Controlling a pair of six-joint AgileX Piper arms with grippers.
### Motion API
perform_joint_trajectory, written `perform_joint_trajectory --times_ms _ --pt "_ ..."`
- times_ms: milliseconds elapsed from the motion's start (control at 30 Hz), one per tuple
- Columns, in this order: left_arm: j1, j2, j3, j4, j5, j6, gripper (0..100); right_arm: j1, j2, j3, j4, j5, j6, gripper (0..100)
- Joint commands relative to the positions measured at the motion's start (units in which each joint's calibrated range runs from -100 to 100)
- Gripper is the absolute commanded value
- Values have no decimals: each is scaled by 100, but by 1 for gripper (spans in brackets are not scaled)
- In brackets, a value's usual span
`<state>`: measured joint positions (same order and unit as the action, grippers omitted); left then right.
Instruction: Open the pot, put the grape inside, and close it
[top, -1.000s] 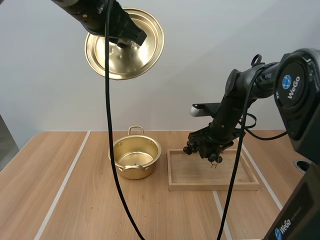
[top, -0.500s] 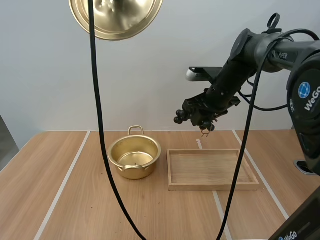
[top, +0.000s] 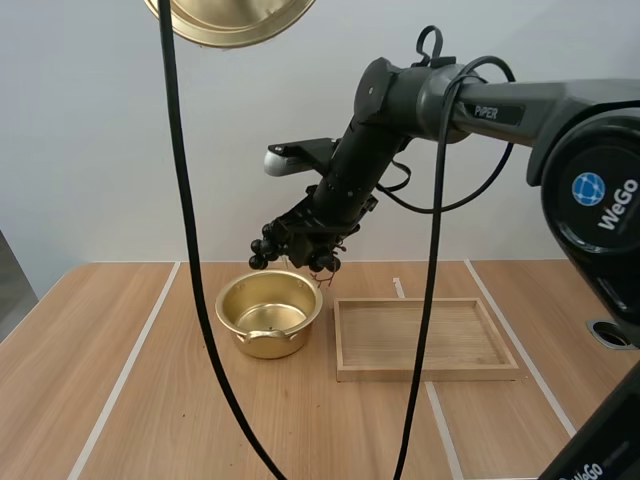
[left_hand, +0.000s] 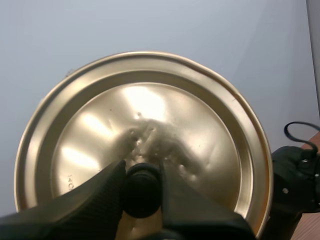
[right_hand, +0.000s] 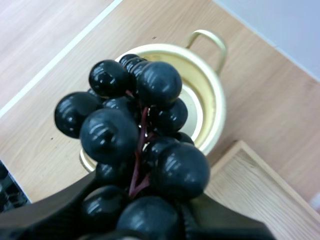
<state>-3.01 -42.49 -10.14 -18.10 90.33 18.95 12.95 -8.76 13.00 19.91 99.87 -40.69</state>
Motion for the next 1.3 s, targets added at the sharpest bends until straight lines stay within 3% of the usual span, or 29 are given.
perform_joint_trajectory --times_ms 0,400,767,1267 --pt "-11 -32 -45 -89 -7 -54 0 117 202 -35 -187 -38 45 0" --pt "-11 -32 -45 -89 127 -54 0 143 1116 -35 -324 -767 -4 0" --pt "-11 -32 -45 -89 166 -54 0 162 1328 -35 -303 -1388 -144 0" --pt "-11 -32 -45 -50 309 -54 0 498 1672 -137 -318 -2013 -117 0"
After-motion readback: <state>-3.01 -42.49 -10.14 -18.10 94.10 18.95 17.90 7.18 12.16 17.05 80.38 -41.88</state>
